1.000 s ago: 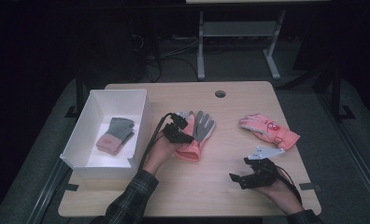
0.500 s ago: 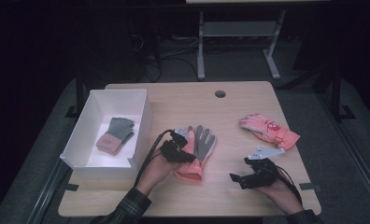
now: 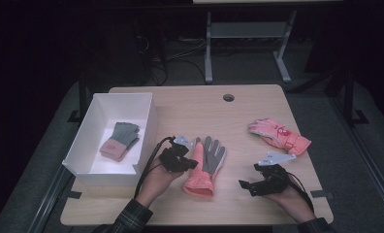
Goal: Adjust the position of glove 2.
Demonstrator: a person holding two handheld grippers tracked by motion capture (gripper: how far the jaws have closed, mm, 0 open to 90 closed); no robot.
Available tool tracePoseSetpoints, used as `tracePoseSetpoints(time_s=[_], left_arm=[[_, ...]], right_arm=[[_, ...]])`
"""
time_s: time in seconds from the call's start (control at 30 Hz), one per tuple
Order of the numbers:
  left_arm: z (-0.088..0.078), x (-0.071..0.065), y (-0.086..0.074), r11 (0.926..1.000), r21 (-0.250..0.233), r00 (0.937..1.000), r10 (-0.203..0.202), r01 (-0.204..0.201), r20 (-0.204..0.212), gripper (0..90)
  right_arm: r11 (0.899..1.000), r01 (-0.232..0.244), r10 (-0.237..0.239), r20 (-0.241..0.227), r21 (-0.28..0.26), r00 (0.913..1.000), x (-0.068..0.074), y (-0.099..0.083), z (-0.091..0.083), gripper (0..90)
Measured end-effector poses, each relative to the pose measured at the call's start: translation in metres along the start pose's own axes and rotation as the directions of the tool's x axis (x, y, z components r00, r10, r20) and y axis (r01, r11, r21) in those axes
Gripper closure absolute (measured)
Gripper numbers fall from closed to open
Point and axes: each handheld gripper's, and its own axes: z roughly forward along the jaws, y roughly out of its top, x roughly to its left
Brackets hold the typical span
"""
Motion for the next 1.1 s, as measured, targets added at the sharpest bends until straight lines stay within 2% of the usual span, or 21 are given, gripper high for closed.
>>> tracePoseSetpoints(time_s=[0.07,0.1,0.17,0.2,0.27,0.3,0.4,0.43,0.6,0.73,0.9,0.93,1.0,1.1], left_arm=[[0.004,0.003,-0.003,0.9997,0.020,0.9999,-0.012,0.012,0.010,90.0],[0.005,0.004,-0.004,0.9993,0.036,0.9999,0.001,-0.001,0.011,90.0],[0.007,0.001,-0.005,0.9993,0.036,0.9994,-0.007,0.006,0.035,90.0],[0.007,0.001,-0.004,0.9983,0.056,0.9987,0.012,-0.014,0.049,90.0],[0.011,-0.006,-0.002,0.9992,0.040,0.9969,0.006,-0.009,0.079,90.0],[0.012,-0.007,-0.001,0.9982,0.051,0.9959,0.027,-0.031,0.087,90.0],[0.019,-0.017,0.002,0.9977,0.047,0.9924,0.042,-0.048,0.115,90.0],[0.020,-0.019,0.003,0.9982,0.043,0.9919,0.036,-0.041,0.122,90.0],[0.029,-0.027,0.010,0.9967,0.034,0.9848,0.067,-0.073,0.160,90.0],[0.033,-0.030,0.013,0.9959,0.026,0.9827,0.081,-0.087,0.166,90.0],[0.025,-0.028,0.008,0.9950,0.000,0.9803,0.098,-0.100,0.172,89.9],[0.023,-0.028,0.007,0.9949,-0.009,0.9805,0.100,-0.100,0.169,88.4],[0.019,-0.025,0.004,0.9943,-0.020,0.9812,0.107,-0.105,0.161,79.4],[0.013,-0.022,-0.003,0.9913,-0.026,0.9780,0.132,-0.129,0.162,66.8]], right_arm=[[1.000,-0.001,0.001,0.001,0.000,1.0000,0.000,0.000,-0.001,13.7],[1.000,-0.001,0.001,0.001,-0.002,1.0000,0.000,0.000,-0.001,13.8],[1.000,-0.002,0.002,0.003,-0.002,1.0000,0.000,0.000,-0.002,13.7],[1.000,-0.007,0.007,0.002,0.001,1.0000,0.000,0.000,-0.002,13.7],[1.000,-0.005,0.005,0.004,0.000,1.0000,-0.001,0.000,-0.001,13.7],[1.000,-0.002,0.002,0.004,-0.003,1.0000,-0.002,0.000,-0.001,13.7],[1.000,-0.018,0.018,0.010,-0.003,0.9998,-0.003,0.000,-0.003,13.7],[1.000,-0.016,0.016,0.015,-0.004,0.9998,-0.004,-0.001,-0.004,13.7],[1.000,-0.017,0.017,0.022,-0.009,0.9996,-0.006,-0.001,-0.007,13.7],[0.999,-0.036,0.036,0.016,0.004,0.9992,-0.007,-0.001,-0.010,13.6],[0.999,-0.040,0.040,0.012,0.005,0.9991,-0.011,-0.002,-0.012,14.2],[0.999,-0.043,0.043,0.011,0.008,0.9990,-0.011,-0.003,-0.012,14.3],[0.999,-0.046,0.045,0.018,0.019,0.9988,-0.011,-0.004,-0.012,16.5],[0.999,-0.044,0.044,0.010,0.018,0.9990,-0.013,-0.003,-0.012,23.2]])
